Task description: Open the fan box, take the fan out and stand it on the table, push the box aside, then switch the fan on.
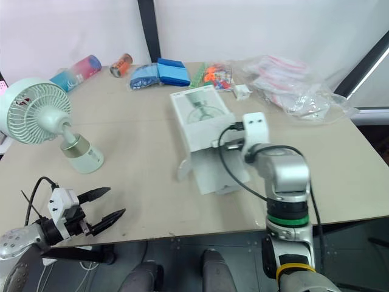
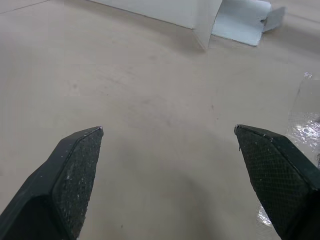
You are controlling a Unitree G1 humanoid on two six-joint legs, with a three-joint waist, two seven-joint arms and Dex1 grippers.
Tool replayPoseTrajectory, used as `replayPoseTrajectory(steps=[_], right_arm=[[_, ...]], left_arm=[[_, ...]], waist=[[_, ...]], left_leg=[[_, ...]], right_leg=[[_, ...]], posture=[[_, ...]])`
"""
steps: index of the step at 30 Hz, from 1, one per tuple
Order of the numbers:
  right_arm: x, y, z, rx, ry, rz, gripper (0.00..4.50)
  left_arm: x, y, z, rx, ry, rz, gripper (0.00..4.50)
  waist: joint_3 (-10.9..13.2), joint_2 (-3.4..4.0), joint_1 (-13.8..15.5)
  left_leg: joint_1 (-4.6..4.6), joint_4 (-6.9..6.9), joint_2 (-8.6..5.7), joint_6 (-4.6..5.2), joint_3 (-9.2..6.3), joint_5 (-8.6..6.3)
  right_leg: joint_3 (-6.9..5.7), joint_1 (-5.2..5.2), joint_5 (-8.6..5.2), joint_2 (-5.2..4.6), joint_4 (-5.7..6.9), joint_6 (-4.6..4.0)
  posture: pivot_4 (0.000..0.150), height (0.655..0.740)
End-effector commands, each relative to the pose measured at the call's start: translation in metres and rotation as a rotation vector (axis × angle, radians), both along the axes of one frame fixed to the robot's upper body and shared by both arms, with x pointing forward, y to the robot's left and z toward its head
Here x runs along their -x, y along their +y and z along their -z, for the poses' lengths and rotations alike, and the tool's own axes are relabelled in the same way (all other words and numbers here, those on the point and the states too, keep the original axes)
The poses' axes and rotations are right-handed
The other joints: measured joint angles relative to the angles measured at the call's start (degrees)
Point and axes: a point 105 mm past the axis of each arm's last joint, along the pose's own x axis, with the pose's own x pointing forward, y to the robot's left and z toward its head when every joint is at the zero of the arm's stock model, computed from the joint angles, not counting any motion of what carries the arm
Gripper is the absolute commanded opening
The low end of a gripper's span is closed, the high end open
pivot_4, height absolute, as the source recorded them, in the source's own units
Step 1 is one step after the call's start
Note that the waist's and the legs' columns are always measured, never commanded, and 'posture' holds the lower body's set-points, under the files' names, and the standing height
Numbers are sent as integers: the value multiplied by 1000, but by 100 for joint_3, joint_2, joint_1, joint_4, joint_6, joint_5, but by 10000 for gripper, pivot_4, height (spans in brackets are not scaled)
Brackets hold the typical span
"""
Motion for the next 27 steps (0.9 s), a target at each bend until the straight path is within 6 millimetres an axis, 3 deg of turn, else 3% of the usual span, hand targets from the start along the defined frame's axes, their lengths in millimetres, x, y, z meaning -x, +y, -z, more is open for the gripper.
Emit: replayPoseTrajectory(steps=[1,6,8,11,13,14,17,18,19,21,27], right_arm=[[18,-61,-15,34,-42,264,244],[24,-111,-23,106,-68,418,244],[23,-120,-28,121,-82,425,244],[19,-112,-33,138,-111,358,7854],[16,-100,-36,145,-132,284,14685],[14,-90,-38,142,-143,227,21764],[15,-68,-42,170,-157,59,29107],[17,-63,-43,204,-155,-4,34291],[20,-60,-44,235,-149,-60,35372],[25,-57,-43,273,-132,-142,44309],[46,-66,-37,417,-60,-341,44309]], left_arm=[[-9,-2,-2,-10,-17,43,45000],[-17,-5,-3,-11,-26,66,45000],[-17,-5,-3,-13,-26,70,45000],[-16,-5,-2,-21,-24,79,45000],[-15,-5,-2,-21,-25,76,45000],[-15,-5,-2,-21,-25,74,45000],[-13,-5,-2,-22,-25,68,45000],[-13,-4,-2,-22,-24,66,45000],[-12,-4,-2,-22,-24,64,45000],[-11,-4,-2,-22,-24,60,45000],[-11,-4,-1,-22,-25,53,45000]], waist=[[-3,5,3],[-1,8,2],[-1,8,-4],[-1,8,-13],[-1,8,-14],[-1,8,-14],[-1,9,-13],[-1,9,-11],[0,10,-7],[0,10,-5],[0,9,34]], left_leg=[[0,0,0,1,0,-1],[-1,0,-1,1,2,-1],[0,0,-1,2,4,-1],[2,-1,1,6,7,-3],[5,-1,3,6,10,-3],[6,-1,2,7,13,-3],[6,0,2,7,12,-3],[6,-1,3,7,12,-4],[4,-1,2,7,10,-4],[2,-1,2,8,8,-4],[-6,0,-3,11,-1,-6]], right_leg=[[0,1,-1,0,1,1],[1,2,-1,0,-1,2],[2,2,-1,0,-1,2],[4,2,-2,2,-1,2],[7,2,-2,4,-1,1],[10,2,-2,4,-1,2],[10,2,-3,4,-1,3],[10,2,-4,4,-1,5],[10,2,-5,4,-1,5],[10,2,-6,4,-1,8],[9,12,-15,1,-20,22]], posture=[[1500,7400],[1500,7400],[1500,7400],[1500,7400],[1500,7400],[1500,7400],[1500,7400],[1500,7400],[1500,7400],[1500,7400],[1500,7400]])
